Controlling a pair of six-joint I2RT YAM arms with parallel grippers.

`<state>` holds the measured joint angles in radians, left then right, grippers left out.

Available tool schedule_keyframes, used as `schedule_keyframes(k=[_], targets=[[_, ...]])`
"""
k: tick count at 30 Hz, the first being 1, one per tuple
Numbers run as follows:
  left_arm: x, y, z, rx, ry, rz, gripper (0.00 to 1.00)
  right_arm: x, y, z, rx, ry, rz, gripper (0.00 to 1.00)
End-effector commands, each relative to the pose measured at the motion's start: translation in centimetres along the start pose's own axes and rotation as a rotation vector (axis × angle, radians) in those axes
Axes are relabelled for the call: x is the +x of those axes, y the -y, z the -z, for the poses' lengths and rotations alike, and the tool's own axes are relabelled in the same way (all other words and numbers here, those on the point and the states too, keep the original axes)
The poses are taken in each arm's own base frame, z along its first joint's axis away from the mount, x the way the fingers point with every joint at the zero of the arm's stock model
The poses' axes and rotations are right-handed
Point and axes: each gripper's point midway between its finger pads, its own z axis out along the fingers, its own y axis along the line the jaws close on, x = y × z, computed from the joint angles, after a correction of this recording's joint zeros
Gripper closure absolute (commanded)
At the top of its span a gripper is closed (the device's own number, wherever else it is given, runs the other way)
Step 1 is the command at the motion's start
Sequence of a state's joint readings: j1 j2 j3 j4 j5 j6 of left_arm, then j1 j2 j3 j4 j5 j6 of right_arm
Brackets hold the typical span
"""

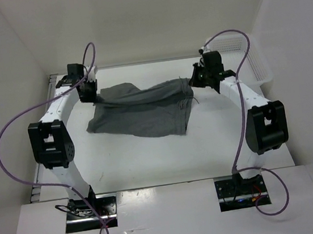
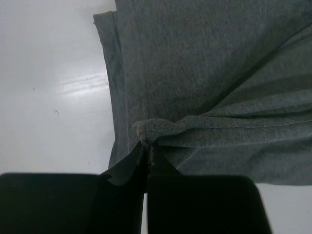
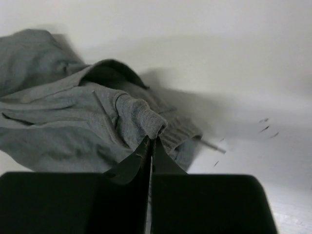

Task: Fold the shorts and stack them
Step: Fold the shorts

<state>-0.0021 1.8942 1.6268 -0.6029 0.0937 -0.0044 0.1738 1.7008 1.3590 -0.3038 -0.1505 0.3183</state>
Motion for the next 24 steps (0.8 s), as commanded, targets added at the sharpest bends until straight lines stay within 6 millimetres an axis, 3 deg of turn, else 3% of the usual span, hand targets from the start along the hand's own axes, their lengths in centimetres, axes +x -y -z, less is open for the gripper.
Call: schedule_keyframes(k=[1,4,5,9,12,15,16,17,20,21,22,24], targets=[[-2.9,-0.7,5.4,-0.062,0.184,-0.018,1.00,1.8,-2.5,2.2,-0.069,0.031,0.071,1.00],[-0.5,-0.6,6.0,-0.070,0.149,-0.013,1.00,4.3,-4.8,3.5,-0.115,0.012,0.112,1.00],[0.8,-0.7,5.6,-0.077,0.120,-0.010,1.00,6.0,-4.7,3.6,-0.108,-0.017,0.099,1.00],[4.1,-0.9,5.2,-0.096,0.060,-0.003,1.00,9.4,-5.4,5.1,-0.117,-0.069,0.064,1.00],[5.0,-1.2,5.5,-0.100,0.043,0.005,1.00,11.8,-6.1,5.9,-0.128,-0.107,0.068,1.00],[3.6,-1.2,6.7,-0.102,0.071,0.003,1.00,12.0,-5.7,6.5,-0.096,-0.111,0.064,1.00],[2.6,-1.2,7.4,-0.104,0.092,0.001,1.00,10.9,-6.0,6.9,-0.093,-0.084,0.064,1.00],[0.3,-1.1,9.0,-0.108,0.141,-0.003,1.00,10.0,-5.8,7.6,-0.072,-0.054,0.065,1.00],[-2.6,-1.4,11.8,-0.120,0.212,-0.003,1.00,7.6,-6.7,9.1,-0.089,0.004,0.089,1.00],[-3.2,-1.3,12.6,-0.120,0.223,-0.004,1.00,7.6,-6.7,9.7,-0.088,0.003,0.089,1.00],[-3.4,-1.3,13.2,-0.122,0.238,-0.005,1.00,7.4,-7.1,10.1,-0.099,0.008,0.094,1.00],[-1.8,-1.6,13.8,-0.148,0.203,0.001,1.00,8.8,-7.5,10.9,-0.122,-0.030,0.091,1.00]])
